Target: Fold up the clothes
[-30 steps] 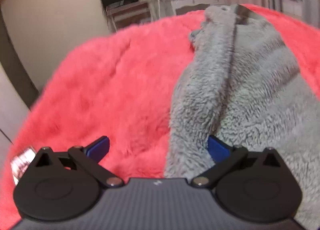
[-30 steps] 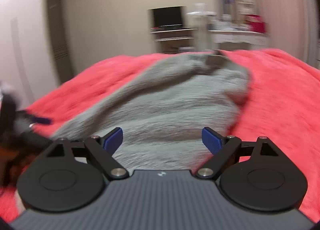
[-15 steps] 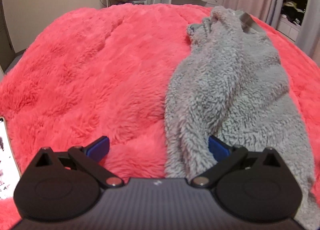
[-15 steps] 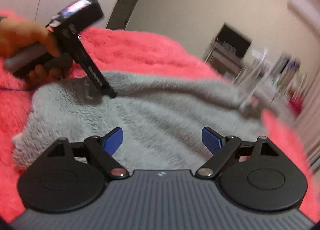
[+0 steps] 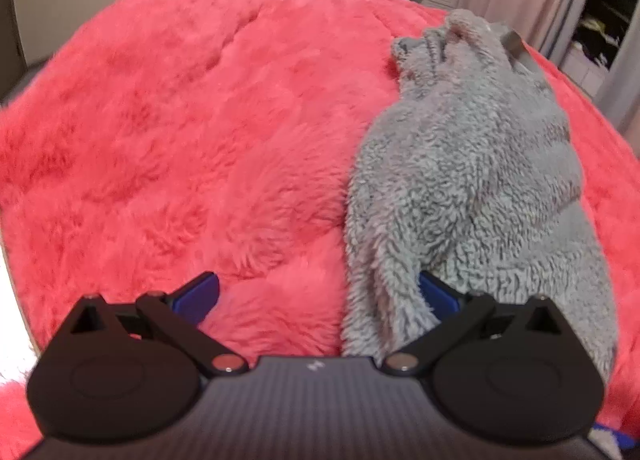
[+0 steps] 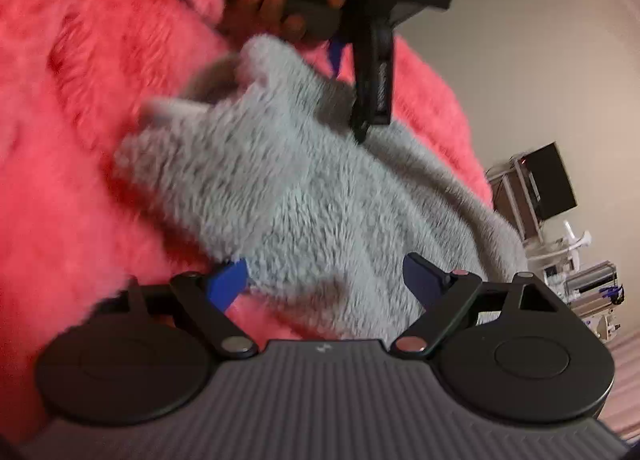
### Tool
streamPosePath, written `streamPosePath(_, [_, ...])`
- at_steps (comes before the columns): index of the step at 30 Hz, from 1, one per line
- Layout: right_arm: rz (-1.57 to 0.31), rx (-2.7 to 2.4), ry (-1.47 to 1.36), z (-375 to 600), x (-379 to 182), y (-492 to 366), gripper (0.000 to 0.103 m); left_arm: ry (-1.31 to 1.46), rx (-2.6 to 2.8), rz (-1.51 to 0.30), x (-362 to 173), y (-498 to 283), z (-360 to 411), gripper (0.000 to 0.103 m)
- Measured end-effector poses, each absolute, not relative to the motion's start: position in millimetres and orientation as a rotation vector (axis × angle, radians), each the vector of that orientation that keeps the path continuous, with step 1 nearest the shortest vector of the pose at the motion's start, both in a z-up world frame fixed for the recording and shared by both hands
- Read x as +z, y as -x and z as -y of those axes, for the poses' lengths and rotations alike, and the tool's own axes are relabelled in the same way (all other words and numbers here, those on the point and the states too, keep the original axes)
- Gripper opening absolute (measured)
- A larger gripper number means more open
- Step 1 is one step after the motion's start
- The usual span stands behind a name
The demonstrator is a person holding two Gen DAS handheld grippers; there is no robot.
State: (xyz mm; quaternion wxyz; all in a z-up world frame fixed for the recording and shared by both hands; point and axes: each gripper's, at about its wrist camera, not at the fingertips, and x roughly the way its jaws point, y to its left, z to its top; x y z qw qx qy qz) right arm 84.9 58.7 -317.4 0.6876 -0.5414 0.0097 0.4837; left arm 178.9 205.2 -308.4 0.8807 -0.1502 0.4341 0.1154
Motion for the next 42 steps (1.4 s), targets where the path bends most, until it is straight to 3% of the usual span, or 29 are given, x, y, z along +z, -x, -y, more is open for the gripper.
streamPosePath(4, [0.029,1.006,1.110,-58,-307,-93,0.088,0.353,0.230,-0.911,-311,-179,-213,0.103])
streamPosePath(11, [-0.178,1.143,1.252,-45,-297,-89,0.088,0.329,0.230,-0.911,-314,-180,-211,0.103])
streamPosePath(20, [0.037,1.291,1.188,-87,-307,-55,0.087,0.338,0.220,-0.911,-315,-181,-212,0.103])
streamPosePath(21, [0.064,1.274,1.161,-91,-307,-54,0.083,0.342,0.217,-0.911,-315,-182,-213,0.103])
streamPosePath(22, [0.074,1.245,1.147,-98,-309,-55,0.071,0.348,0.213,-0.911,-316,-182,-214,0.103])
streamPosePath(24, [0.035,1.214,1.164,-108,-319,-59,0.059,0.363,0.204,-0.909,-315,-181,-216,0.103])
streamPosePath(25, [0.011,1.202,1.175,-113,-325,-62,0.046,0.369,0.200,-0.907,-315,-181,-217,0.103])
streamPosePath(26, [-0.019,1.202,1.182,-116,-328,-65,0.025,0.377,0.193,-0.902,-313,-180,-217,0.103])
streamPosePath(27, [-0.064,1.210,1.159,-118,-328,-69,0.017,0.381,0.183,-0.887,-310,-178,-217,0.103])
streamPosePath(30, [-0.218,1.227,1.000,-119,-320,-85,0.014,0.382,0.153,-0.815,-296,-167,-216,0.103])
streamPosePath(34, [-0.383,1.142,0.532,-96,-274,-137,0.013,0.218,0.073,-0.597,-256,-138,-199,0.103])
streamPosePath(38, [-0.471,1.085,0.253,-80,-261,-172,0.013,-0.061,-0.116,-0.307,-221,-90,-165,0.103])
streamPosePath(42, [-0.524,1.098,0.119,-80,-263,-187,0.013,-0.334,-0.274,-0.203,-223,-66,-121,0.103])
